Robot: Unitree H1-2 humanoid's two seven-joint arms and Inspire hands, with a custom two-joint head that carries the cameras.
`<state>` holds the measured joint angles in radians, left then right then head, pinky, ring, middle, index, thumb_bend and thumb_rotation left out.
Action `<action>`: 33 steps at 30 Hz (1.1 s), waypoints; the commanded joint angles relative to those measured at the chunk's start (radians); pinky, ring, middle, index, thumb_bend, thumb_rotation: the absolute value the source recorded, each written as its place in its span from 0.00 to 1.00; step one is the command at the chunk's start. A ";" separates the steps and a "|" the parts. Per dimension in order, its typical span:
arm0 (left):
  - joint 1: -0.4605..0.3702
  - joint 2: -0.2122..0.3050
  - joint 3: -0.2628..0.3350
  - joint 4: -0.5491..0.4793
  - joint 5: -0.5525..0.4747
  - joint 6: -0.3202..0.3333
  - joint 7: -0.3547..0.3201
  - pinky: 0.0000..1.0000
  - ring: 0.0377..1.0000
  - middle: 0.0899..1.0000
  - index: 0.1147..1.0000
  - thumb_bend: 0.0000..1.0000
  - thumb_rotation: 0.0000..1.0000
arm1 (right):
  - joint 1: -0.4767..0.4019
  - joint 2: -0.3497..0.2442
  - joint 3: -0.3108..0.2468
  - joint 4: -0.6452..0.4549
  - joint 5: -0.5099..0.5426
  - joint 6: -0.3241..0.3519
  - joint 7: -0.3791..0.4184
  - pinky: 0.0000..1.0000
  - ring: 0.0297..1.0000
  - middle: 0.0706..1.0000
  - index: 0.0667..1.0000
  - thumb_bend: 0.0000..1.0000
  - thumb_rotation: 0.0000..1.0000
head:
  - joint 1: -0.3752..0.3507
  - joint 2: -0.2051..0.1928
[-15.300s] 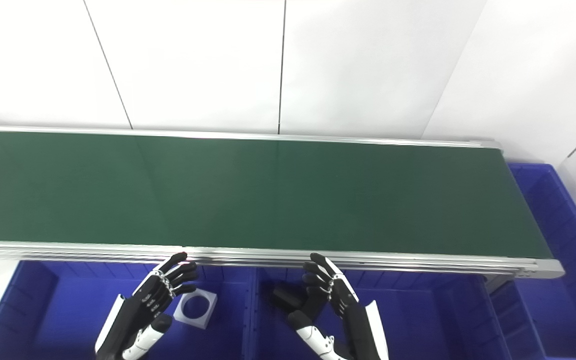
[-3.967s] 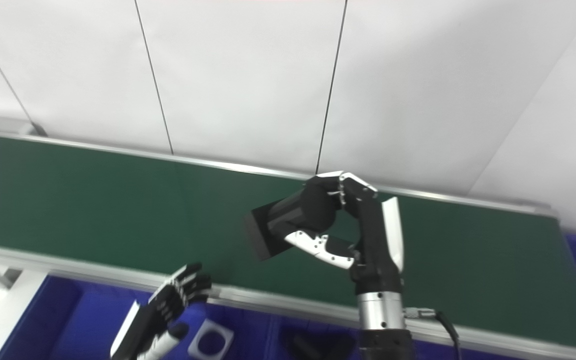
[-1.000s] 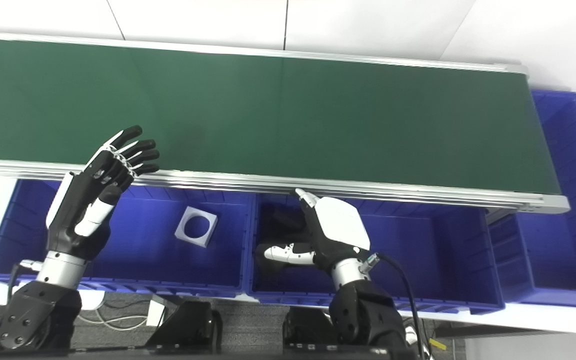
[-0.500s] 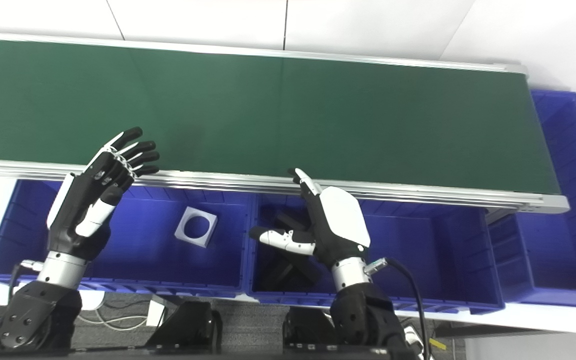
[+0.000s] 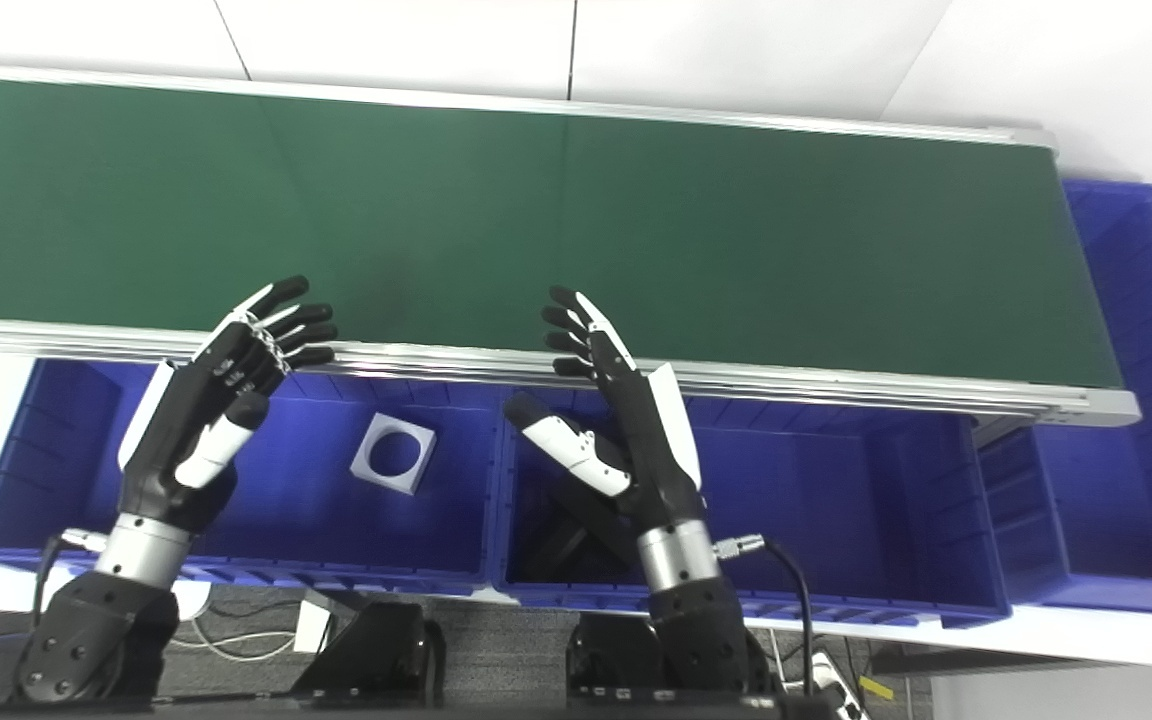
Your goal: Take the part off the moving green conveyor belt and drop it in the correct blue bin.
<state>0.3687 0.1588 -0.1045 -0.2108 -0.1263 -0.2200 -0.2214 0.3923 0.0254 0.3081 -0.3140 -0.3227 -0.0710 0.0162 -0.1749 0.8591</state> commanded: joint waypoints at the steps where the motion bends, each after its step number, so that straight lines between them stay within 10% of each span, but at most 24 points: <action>1: 0.000 0.005 -0.012 -0.006 0.010 -0.053 -0.018 0.75 0.78 0.79 0.85 0.85 0.72 | 0.010 0.002 -0.004 -0.028 0.020 -0.081 -0.022 0.74 0.81 0.84 0.90 0.68 0.81 | 0.006 -0.008; 23: 0.001 -0.002 -0.070 0.095 0.015 -0.136 -0.062 0.77 0.80 0.82 0.87 0.84 0.67 | 0.043 -0.023 -0.020 0.036 0.000 -0.181 -0.062 0.73 0.79 0.81 0.85 0.59 0.74 | 0.009 -0.103; 33: -0.028 0.017 -0.069 0.219 0.003 -0.230 -0.079 0.80 0.82 0.82 0.87 0.83 0.67 | 0.025 -0.012 -0.007 0.124 -0.026 -0.226 -0.089 0.72 0.78 0.81 0.83 0.57 0.69 | -0.105 -0.219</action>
<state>0.3538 0.1651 -0.1775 0.0218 -0.1184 -0.4041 -0.2852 0.4249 -0.0024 0.2935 -0.1773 -0.3464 -0.2314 -0.0531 -0.2805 0.6399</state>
